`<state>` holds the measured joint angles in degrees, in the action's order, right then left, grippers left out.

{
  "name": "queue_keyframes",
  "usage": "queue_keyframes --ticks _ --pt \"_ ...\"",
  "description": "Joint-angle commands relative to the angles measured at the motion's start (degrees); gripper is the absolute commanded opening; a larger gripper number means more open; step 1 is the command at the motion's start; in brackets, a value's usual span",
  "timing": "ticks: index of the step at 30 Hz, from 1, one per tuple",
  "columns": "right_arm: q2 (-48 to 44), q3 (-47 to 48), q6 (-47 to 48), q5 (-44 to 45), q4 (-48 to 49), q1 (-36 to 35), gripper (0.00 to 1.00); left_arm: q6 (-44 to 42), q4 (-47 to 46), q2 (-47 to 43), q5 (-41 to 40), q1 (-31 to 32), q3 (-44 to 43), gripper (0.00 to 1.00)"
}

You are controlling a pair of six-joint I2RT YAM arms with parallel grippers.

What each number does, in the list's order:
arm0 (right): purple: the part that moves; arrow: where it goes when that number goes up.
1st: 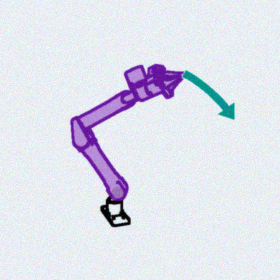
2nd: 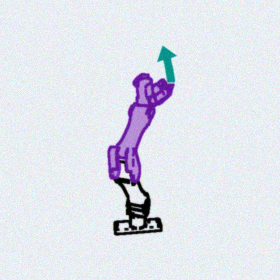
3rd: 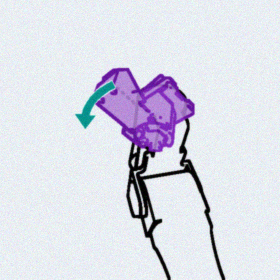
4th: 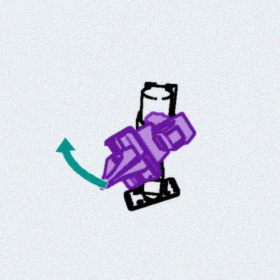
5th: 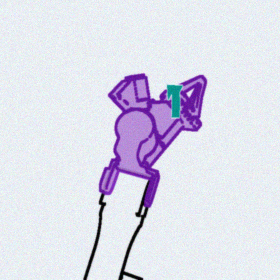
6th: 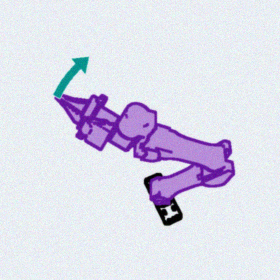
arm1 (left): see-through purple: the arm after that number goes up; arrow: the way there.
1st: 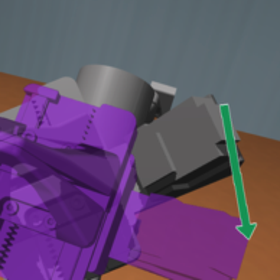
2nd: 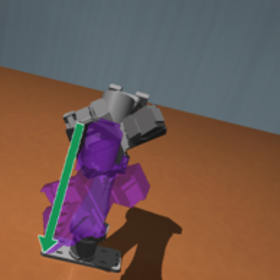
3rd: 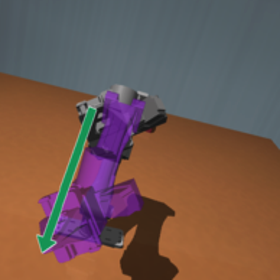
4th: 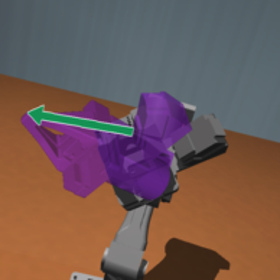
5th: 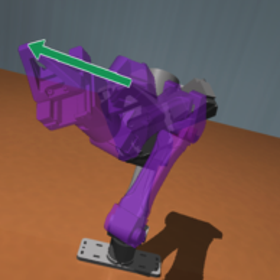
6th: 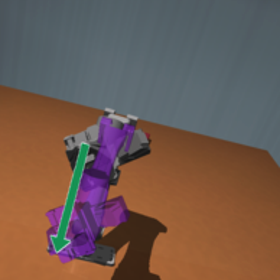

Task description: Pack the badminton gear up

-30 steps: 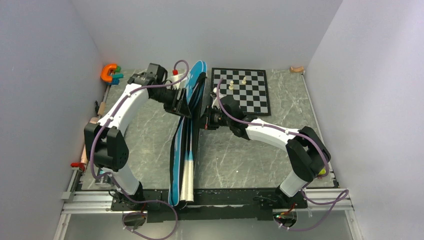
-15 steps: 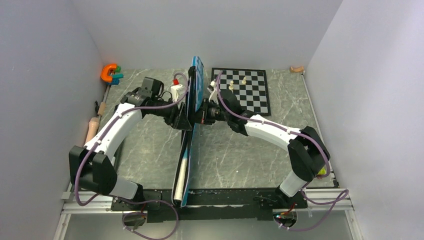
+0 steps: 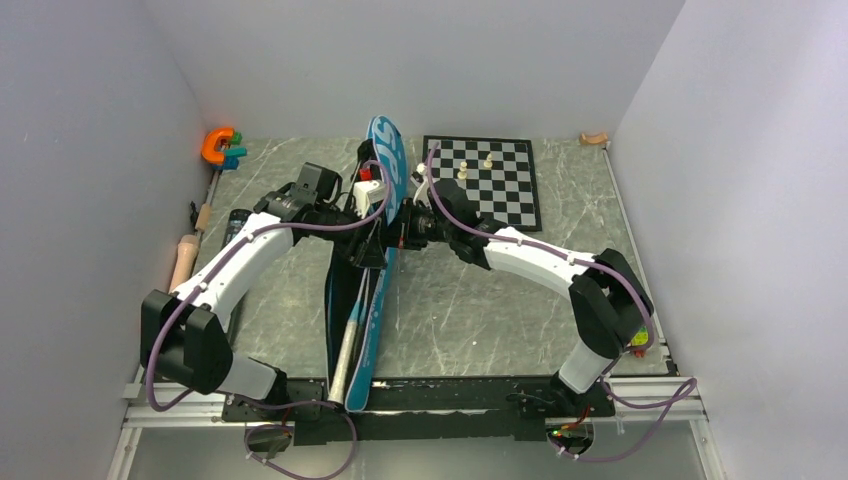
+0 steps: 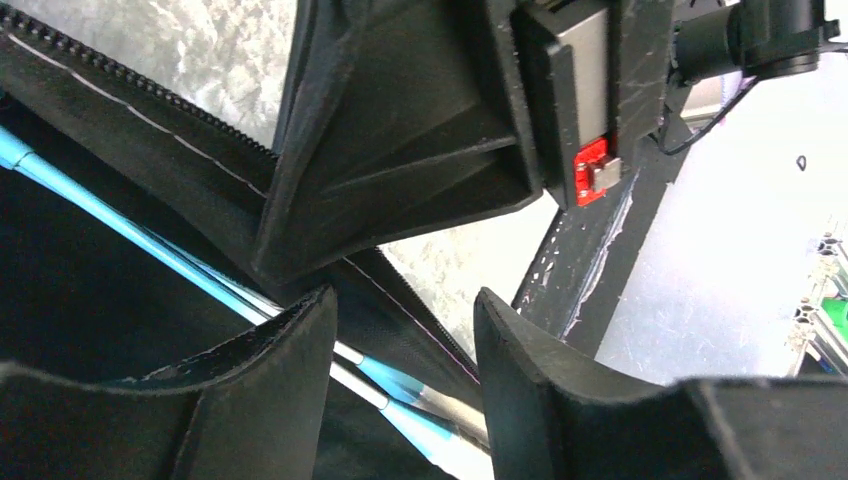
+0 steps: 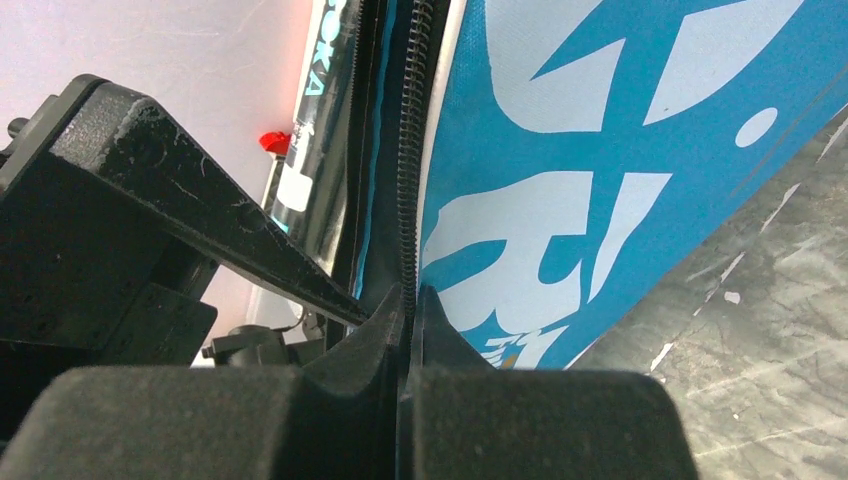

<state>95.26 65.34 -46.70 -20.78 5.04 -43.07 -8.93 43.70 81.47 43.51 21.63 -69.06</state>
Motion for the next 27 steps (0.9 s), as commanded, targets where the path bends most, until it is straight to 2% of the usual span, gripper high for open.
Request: queue_keyframes --ticks 1,8,12,20,21,23,27 --pt "-2.7 0.7 -0.4 1.2 2.6 -0.2 0.00 -1.7 -0.5 0.1 -3.7 0.0 -1.5 0.56" --pt "-5.8 -3.5 0.0 3.8 0.8 0.7 0.00 -3.8 5.2 -2.3 -4.3 0.0 -9.7 0.58" --pt "-8.2 -6.8 -0.2 4.4 0.7 1.9 0.00 -5.3 6.6 -4.1 -9.8 -0.2 -12.7 0.62" --pt "-11.2 -9.6 1.2 5.4 -1.9 3.2 0.00 -8.6 3.1 -7.6 -16.2 -4.2 -5.6 0.71" --pt "-11.6 -10.3 1.2 5.2 -1.3 3.3 0.00 -9.7 4.7 -6.8 -14.4 -5.1 -5.5 0.74" --pt "-11.8 -10.6 1.1 4.8 -1.0 3.3 0.00 -8.7 6.9 -4.7 -12.4 -5.6 -5.2 0.98" --pt "-10.8 -9.4 1.2 4.3 -1.5 3.4 0.00 -11.5 14.4 3.4 -4.8 -3.7 -8.3 0.99"
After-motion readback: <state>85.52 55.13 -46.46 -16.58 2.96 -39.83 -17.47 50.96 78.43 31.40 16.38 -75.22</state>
